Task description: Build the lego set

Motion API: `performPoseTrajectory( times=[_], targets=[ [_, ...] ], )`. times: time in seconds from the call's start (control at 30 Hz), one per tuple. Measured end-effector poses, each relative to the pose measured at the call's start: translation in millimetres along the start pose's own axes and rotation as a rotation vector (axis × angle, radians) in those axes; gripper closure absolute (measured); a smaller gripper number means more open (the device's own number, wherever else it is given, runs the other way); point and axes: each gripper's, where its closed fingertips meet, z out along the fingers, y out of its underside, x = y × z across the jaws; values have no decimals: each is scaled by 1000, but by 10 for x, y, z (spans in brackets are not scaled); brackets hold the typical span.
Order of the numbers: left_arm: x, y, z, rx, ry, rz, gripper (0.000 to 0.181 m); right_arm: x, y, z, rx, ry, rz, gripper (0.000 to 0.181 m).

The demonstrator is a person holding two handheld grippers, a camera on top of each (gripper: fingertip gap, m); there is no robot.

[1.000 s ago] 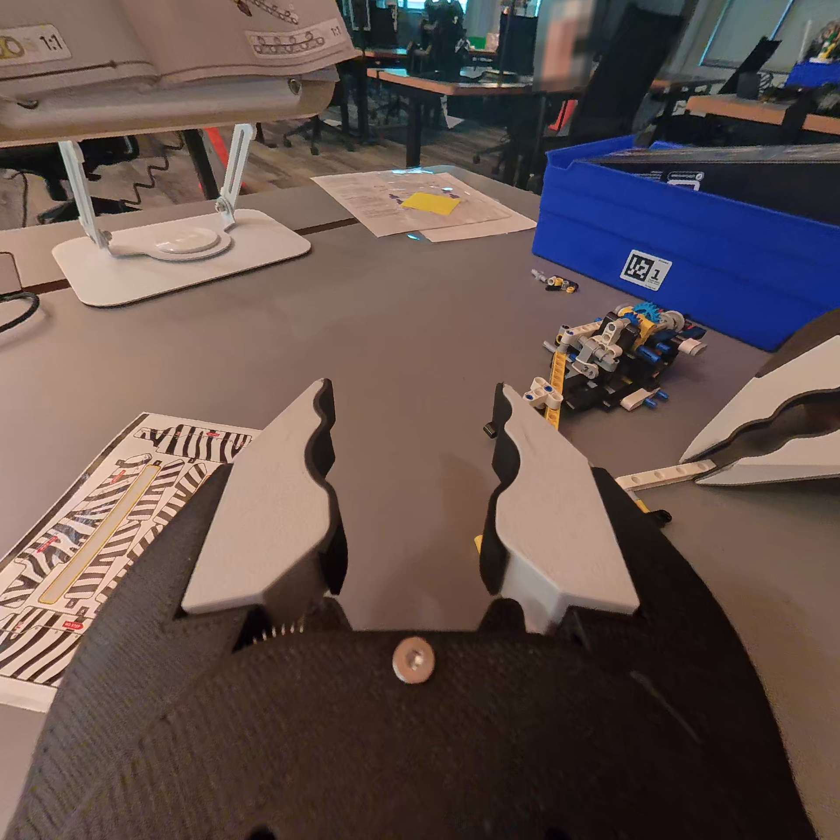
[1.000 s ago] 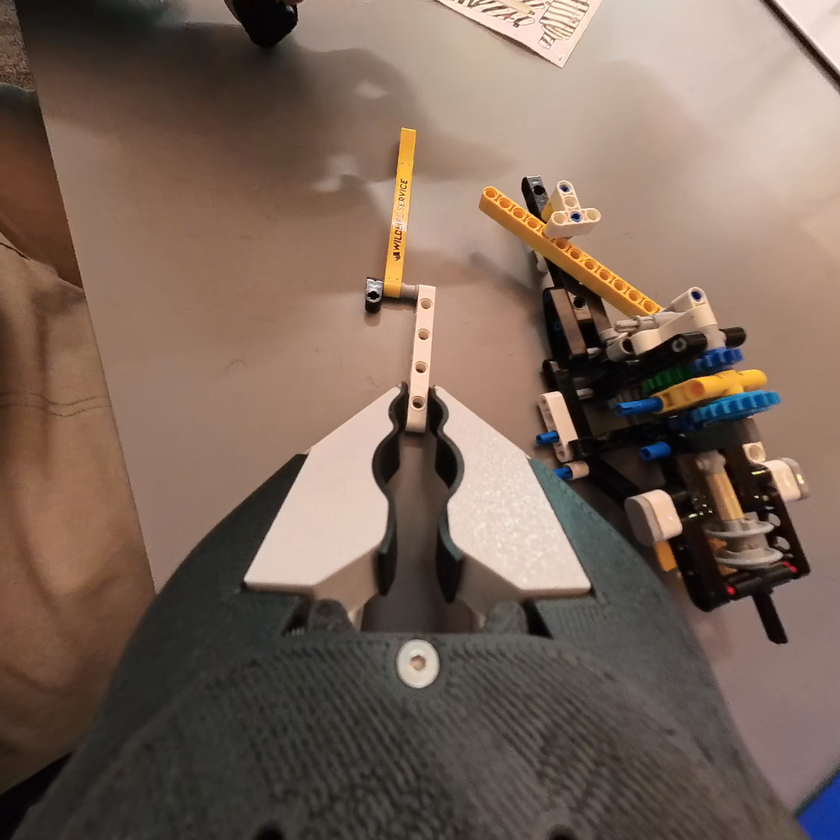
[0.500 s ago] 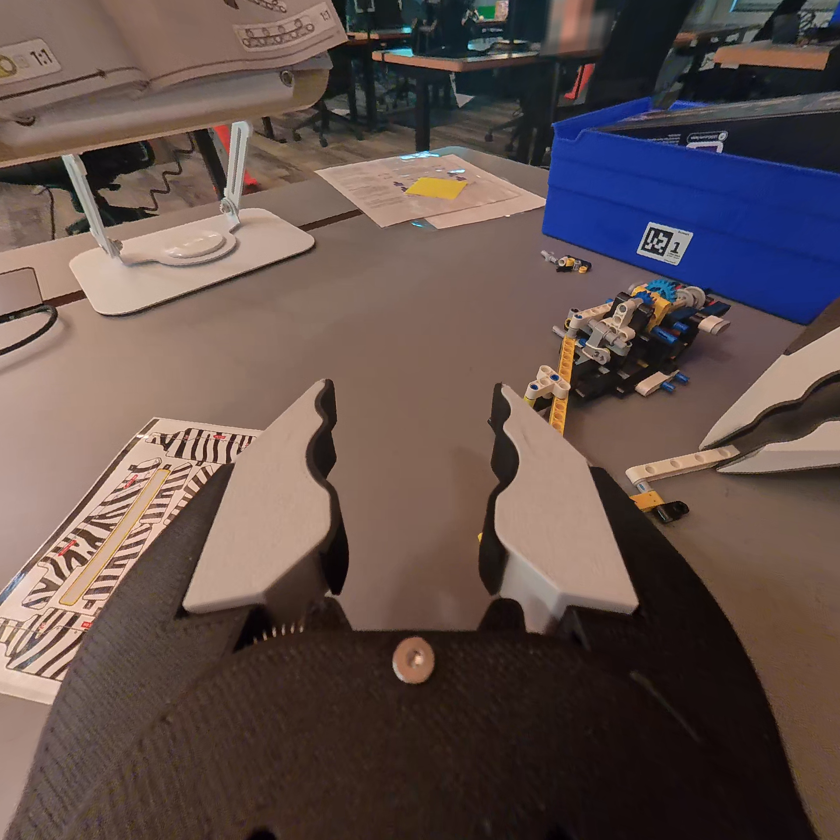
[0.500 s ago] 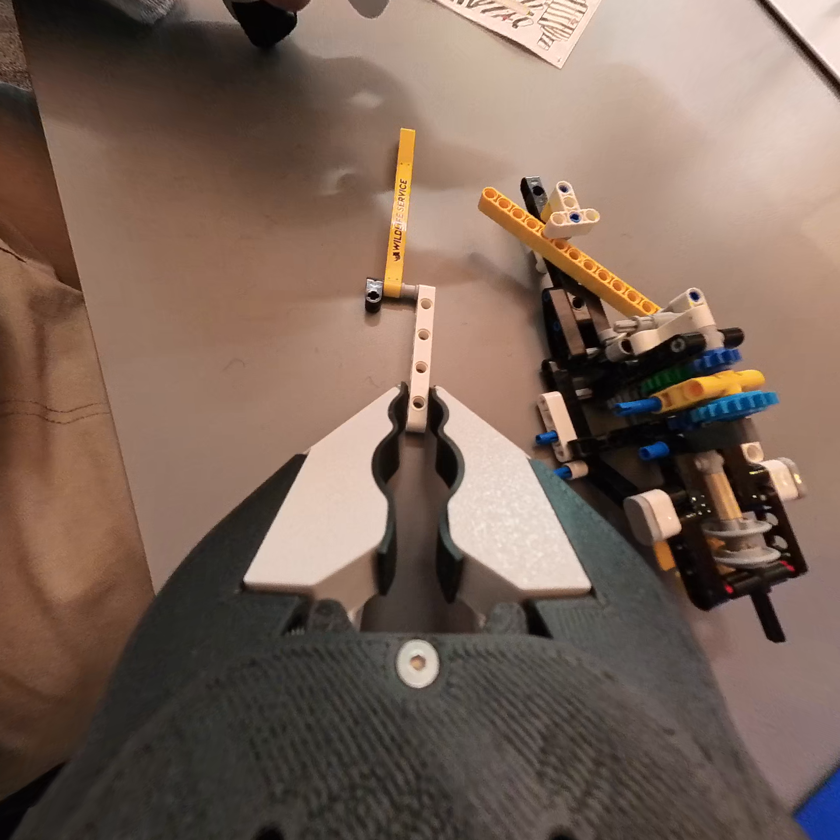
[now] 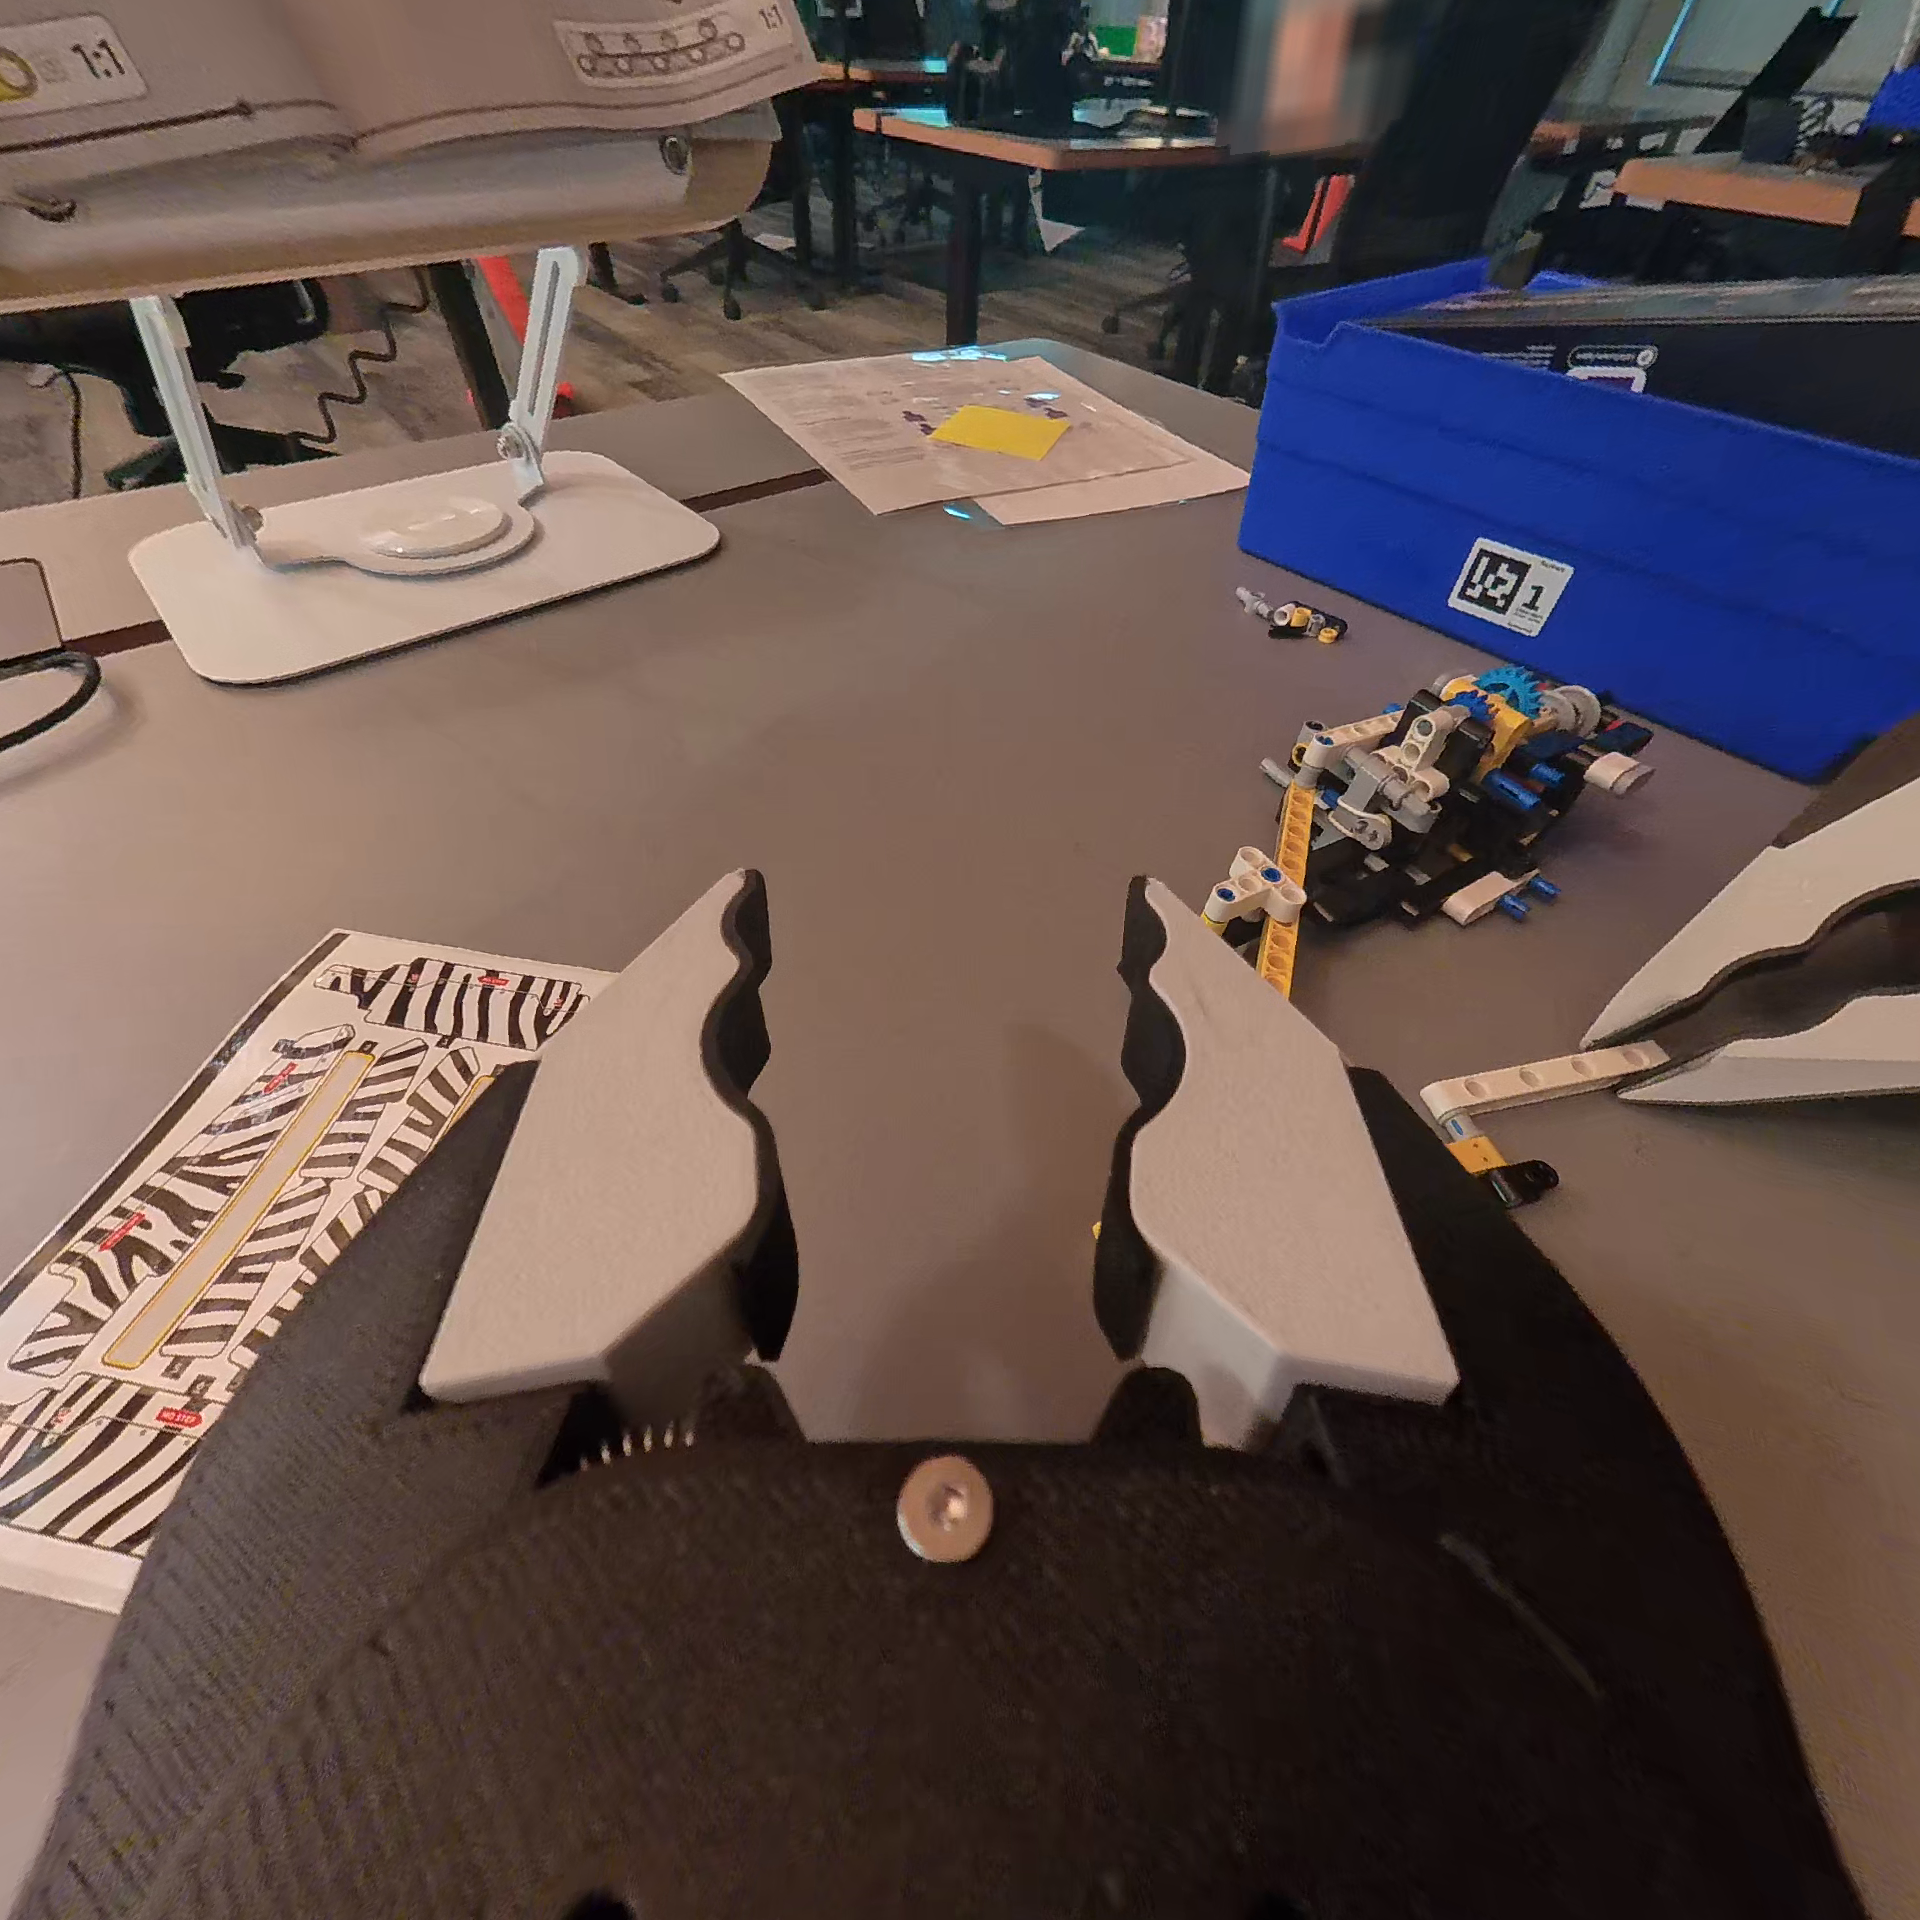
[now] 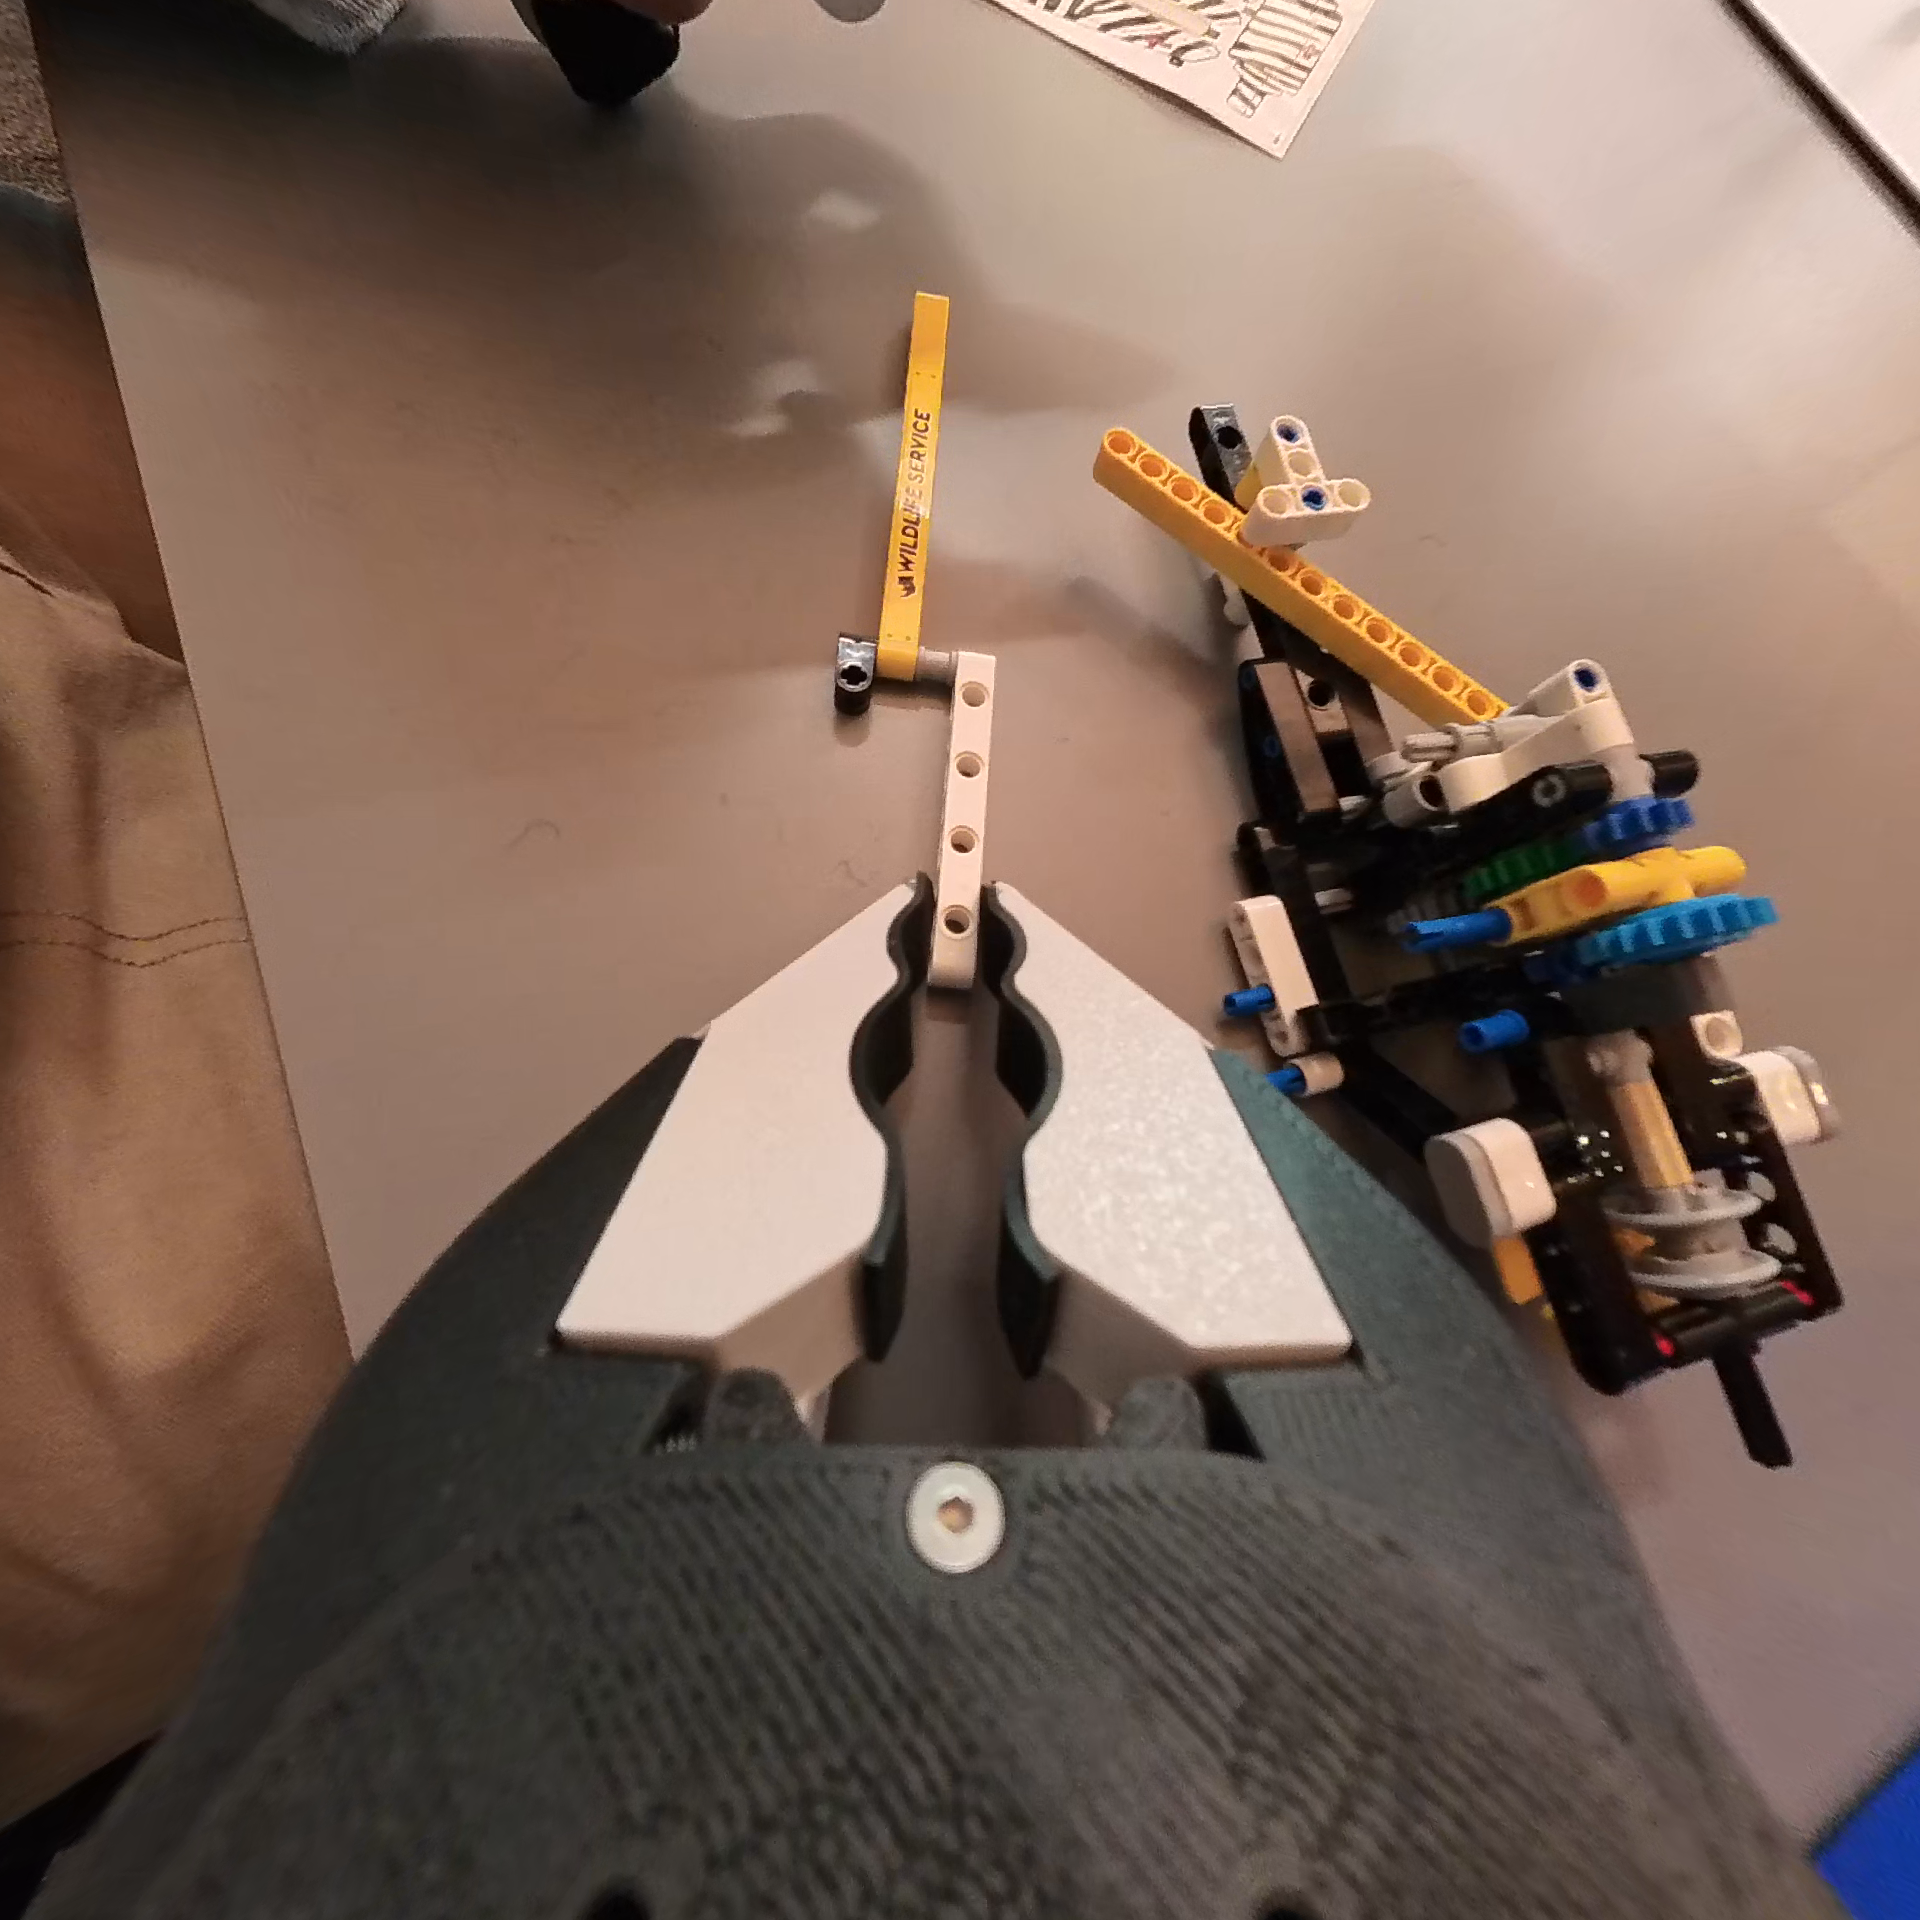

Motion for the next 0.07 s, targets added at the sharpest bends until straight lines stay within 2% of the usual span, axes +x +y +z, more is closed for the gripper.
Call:
performPoseTrajectory(
  times=[0.07],
  targets=[
    [6, 4, 3, -4, -1, 7, 114, 0, 0, -1, 0, -1, 1, 174]
  ],
)
